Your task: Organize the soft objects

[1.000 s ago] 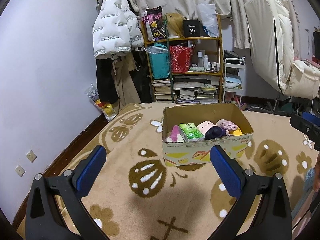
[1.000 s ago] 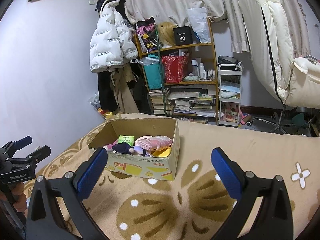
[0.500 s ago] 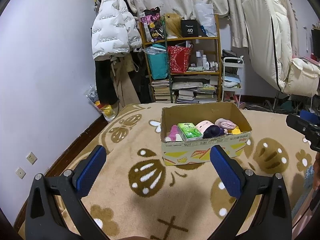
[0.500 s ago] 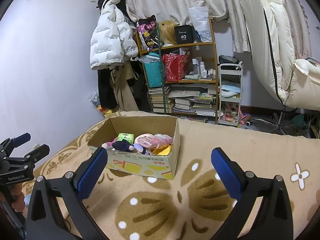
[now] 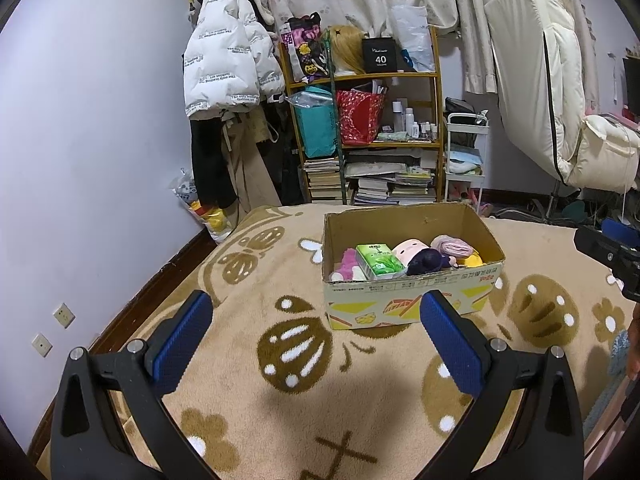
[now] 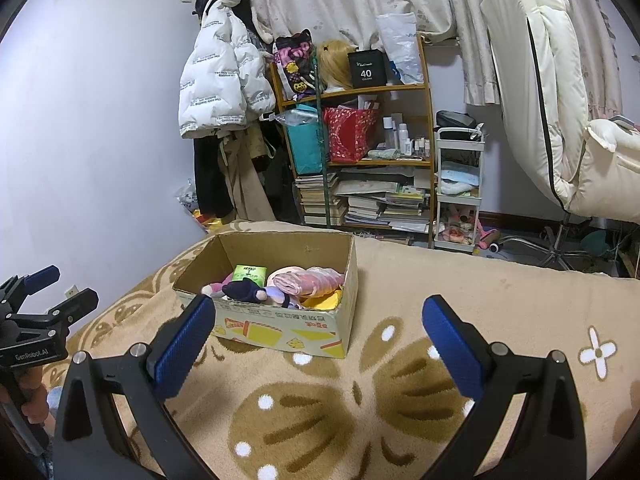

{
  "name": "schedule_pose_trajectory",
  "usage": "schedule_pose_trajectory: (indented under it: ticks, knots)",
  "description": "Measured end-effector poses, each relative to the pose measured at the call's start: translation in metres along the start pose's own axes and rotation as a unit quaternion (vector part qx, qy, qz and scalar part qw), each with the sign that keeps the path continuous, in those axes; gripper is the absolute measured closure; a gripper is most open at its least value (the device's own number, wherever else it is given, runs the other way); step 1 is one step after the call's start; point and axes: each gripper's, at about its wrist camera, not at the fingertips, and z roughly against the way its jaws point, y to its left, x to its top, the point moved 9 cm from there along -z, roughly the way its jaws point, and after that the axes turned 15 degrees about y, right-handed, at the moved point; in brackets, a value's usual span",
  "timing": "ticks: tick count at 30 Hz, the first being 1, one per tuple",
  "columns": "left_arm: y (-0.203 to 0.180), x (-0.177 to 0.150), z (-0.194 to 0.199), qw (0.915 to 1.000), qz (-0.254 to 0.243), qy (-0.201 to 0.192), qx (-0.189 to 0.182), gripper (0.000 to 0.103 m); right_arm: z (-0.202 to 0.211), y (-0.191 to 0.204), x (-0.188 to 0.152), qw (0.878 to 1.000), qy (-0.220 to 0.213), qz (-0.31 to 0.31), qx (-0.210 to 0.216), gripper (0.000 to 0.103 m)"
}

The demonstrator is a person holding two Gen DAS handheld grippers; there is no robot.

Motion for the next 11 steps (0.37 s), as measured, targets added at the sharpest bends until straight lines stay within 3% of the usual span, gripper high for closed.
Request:
schedule_pose_trajectory:
  ticks: [11]
  knots:
    - [0.0011, -0.0001, -0.0001, 1.0000, 0.000, 0.000, -0.001, 0.001, -0.0015, -0.0020, -0.0020, 1.000, 0.001, 0.000, 0.000, 0.000]
